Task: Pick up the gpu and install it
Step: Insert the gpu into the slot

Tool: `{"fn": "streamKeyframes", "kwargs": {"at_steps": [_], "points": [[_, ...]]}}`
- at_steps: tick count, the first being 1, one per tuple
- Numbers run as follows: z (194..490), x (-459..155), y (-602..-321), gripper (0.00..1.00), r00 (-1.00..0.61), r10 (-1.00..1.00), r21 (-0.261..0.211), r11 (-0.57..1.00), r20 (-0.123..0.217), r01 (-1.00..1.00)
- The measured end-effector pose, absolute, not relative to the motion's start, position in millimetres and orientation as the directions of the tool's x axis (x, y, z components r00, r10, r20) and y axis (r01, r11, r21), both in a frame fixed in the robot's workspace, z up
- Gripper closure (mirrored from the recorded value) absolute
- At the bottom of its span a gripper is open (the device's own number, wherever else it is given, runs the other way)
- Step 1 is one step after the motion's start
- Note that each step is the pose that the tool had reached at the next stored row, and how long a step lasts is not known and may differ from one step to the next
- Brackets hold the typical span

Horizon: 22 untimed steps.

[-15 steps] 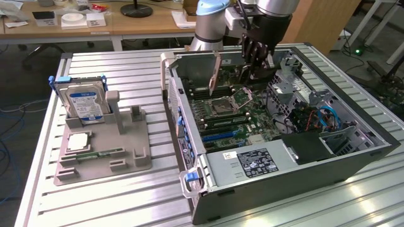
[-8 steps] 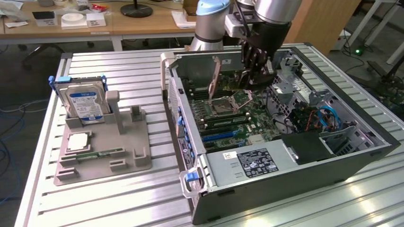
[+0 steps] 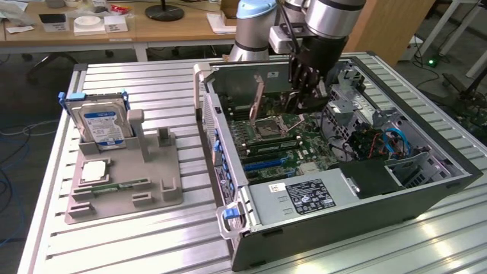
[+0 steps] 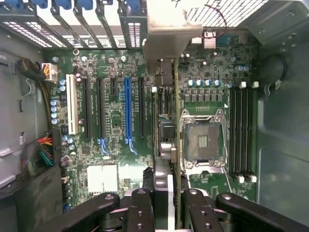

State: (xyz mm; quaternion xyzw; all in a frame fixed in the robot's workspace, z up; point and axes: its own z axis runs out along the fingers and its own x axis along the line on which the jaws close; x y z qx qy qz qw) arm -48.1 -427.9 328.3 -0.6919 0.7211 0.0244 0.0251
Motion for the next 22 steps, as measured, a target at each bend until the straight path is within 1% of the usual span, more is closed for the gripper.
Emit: {"fn": "streamKeyframes", "kwargs": {"at_steps": [8,12,18,22], "points": [[319,-48,-431,0.72,-0.092,-0.993,0.000,0.092,-0.070,-0.996],[313,-49,-432,0.72,-0.091,-0.993,-0.001,0.092,-0.070,-0.996],[308,-51,-432,0.72,-0.086,-0.994,-0.014,0.088,-0.073,-0.996],[305,-54,-437,0.72,-0.075,-0.994,-0.014,0.076,-0.073,-0.997]]}}
